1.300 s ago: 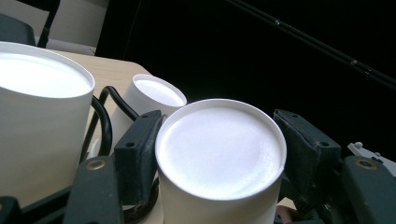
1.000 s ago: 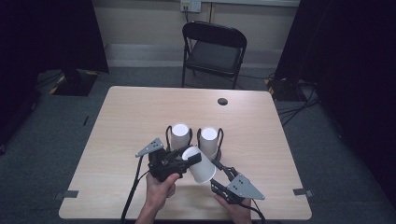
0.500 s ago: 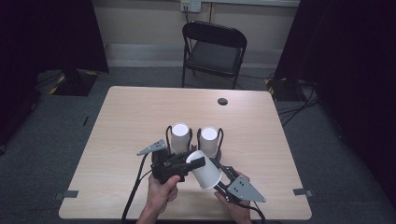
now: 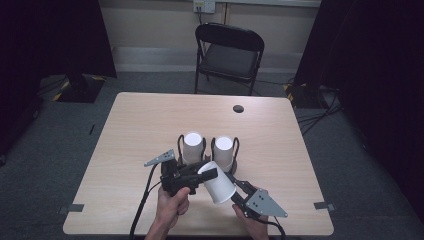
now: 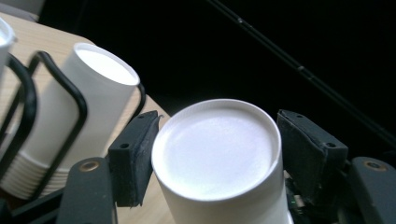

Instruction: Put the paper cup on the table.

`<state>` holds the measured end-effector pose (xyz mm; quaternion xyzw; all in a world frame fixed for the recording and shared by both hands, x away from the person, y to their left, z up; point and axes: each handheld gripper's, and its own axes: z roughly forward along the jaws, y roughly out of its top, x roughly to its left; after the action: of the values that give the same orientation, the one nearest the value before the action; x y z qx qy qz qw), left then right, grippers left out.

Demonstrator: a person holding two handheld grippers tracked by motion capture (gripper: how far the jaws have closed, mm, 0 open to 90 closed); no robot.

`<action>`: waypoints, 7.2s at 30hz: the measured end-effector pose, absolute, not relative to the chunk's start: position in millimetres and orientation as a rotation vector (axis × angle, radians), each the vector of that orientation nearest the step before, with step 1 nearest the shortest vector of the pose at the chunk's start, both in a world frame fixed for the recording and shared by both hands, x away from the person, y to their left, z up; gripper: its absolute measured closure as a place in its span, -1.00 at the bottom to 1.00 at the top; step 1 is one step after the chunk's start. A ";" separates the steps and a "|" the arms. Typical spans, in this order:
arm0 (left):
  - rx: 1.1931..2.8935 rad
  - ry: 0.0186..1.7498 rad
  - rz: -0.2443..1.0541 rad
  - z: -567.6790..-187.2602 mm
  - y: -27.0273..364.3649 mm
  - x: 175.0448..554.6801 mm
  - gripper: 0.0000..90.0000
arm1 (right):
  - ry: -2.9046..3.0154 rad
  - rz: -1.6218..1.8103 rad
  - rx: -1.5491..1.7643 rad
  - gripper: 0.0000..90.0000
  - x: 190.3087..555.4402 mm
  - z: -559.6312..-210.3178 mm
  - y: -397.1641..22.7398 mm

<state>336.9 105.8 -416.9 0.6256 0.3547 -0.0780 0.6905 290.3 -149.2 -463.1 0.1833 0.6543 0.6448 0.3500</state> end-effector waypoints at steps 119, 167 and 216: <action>2.054 0.315 0.753 -463.2 71.0 289.4 -0.69 | 2.722 1.081 1.004 0.93 353.8 -417.2 -149.1; 2.030 0.254 0.830 -458.0 49.2 282.3 -0.55 | 2.831 1.020 0.968 0.98 360.1 -418.7 -109.2; 1.844 0.551 0.641 -460.7 76.9 301.2 -0.50 | 2.518 1.478 0.952 0.66 344.7 -414.1 -136.0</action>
<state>301.2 76.9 -460.7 0.7718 0.2307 0.2685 0.5282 344.7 -136.0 -414.1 0.3099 0.8193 0.4810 0.0352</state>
